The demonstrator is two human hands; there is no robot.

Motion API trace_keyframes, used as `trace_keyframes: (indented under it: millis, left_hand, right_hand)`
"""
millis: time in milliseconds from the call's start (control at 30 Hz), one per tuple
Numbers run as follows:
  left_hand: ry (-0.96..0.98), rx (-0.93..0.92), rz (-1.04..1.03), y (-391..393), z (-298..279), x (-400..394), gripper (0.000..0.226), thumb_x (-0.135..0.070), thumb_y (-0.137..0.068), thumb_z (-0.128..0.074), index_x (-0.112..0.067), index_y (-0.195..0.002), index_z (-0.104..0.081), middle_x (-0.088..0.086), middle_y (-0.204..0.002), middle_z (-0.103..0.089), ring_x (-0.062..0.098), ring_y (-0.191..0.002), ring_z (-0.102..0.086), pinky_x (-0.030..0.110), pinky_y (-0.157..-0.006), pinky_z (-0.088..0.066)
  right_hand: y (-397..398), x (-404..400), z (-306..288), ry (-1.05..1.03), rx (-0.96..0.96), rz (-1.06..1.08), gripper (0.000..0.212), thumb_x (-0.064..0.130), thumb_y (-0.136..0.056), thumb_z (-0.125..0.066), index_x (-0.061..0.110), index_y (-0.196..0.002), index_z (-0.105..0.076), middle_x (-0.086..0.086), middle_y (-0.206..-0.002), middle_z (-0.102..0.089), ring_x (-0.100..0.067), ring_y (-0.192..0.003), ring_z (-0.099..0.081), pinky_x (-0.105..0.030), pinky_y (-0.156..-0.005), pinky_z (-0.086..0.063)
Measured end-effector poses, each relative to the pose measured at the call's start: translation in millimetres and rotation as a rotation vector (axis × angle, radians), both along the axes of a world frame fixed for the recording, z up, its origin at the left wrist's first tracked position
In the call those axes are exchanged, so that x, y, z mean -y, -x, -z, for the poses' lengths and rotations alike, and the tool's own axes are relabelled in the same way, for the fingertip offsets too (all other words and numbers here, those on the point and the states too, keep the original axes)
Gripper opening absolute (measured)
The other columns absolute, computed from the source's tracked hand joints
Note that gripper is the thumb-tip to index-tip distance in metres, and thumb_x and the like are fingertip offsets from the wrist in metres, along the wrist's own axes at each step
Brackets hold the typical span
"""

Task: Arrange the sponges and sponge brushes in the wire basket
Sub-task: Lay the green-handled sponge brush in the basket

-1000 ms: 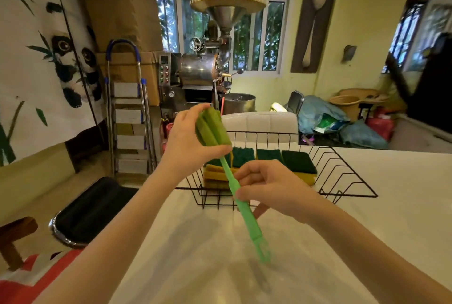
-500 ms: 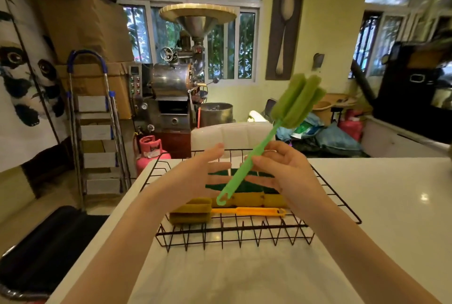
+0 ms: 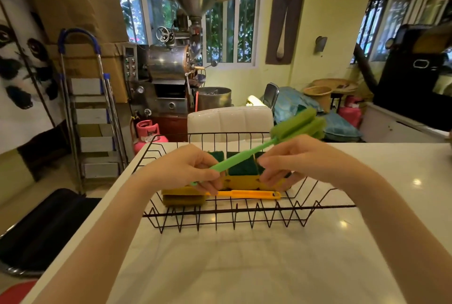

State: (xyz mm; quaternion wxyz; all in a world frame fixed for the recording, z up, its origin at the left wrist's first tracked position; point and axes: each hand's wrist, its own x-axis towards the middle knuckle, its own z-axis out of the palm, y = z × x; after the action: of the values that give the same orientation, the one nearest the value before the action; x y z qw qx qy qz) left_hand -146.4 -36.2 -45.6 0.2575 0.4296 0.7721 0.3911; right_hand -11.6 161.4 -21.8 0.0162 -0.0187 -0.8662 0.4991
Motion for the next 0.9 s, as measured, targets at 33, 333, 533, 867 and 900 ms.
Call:
trace_keyframes:
  millis: [33, 333, 533, 867, 900]
  left_hand:
    - [0.043, -0.010, 0.019, 4, 1, 3, 0.014, -0.013, -0.083, -0.055, -0.018, -0.091, -0.066, -0.005, -0.077, -0.075, 0.014, -0.078, -0.070, 0.018, -0.065, -0.055]
    - [0.205, 0.087, 0.108, 21, 3, 26, 0.020, -0.017, -0.082, -0.056, -0.016, -0.098, -0.067, 0.000, -0.089, -0.075, 0.017, -0.084, -0.069, 0.021, -0.069, -0.055]
    - [0.330, -0.336, 0.084, 18, 11, 14, 0.023, -0.019, -0.080, -0.061, -0.032, -0.098, -0.066, -0.017, -0.089, -0.069, -0.001, -0.082, -0.061, 0.015, -0.075, -0.047]
    - [0.380, -0.370, 0.178, -3, 25, -12, 0.019, -0.018, -0.087, -0.049, -0.023, -0.099, -0.063, -0.009, -0.101, -0.061, 0.008, -0.096, -0.056, 0.018, -0.084, -0.042]
    - [0.400, -0.351, 0.181, -5, 26, -15, 0.022, -0.024, -0.089, -0.045, -0.021, -0.103, -0.062, -0.009, -0.101, -0.061, 0.008, -0.096, -0.054, 0.018, -0.083, -0.039]
  right_hand:
    - [-7, -7, -6, -0.002, -0.052, -0.035, 0.027, 0.029, -0.074, -0.067, 0.017, -0.099, -0.068, -0.002, -0.087, -0.076, -0.015, -0.081, -0.071, -0.022, -0.066, -0.057]
    - [1, -40, 10, -0.459, -0.033, -0.018, 0.052, 0.021, -0.067, -0.074, 0.042, -0.110, -0.054, 0.014, -0.110, -0.057, -0.009, -0.099, -0.055, -0.022, -0.080, -0.049]
    - [10, -45, 21, -0.486, 0.073, -0.007, 0.040, 0.035, -0.060, -0.080, 0.036, -0.093, -0.057, 0.017, -0.095, -0.062, -0.006, -0.085, -0.060, -0.017, -0.066, -0.049]
    - [18, -37, 32, -0.702, 0.268, -0.042, 0.035, 0.037, -0.063, -0.078, 0.030, -0.085, -0.051, 0.008, -0.093, -0.061, -0.009, -0.080, -0.055, -0.027, -0.069, -0.048]
    - [19, -36, 34, -0.716, 0.278, -0.042, 0.033, 0.036, -0.064, -0.077, 0.029, -0.083, -0.052, 0.005, -0.093, -0.062, -0.010, -0.079, -0.056, -0.027, -0.069, -0.048]
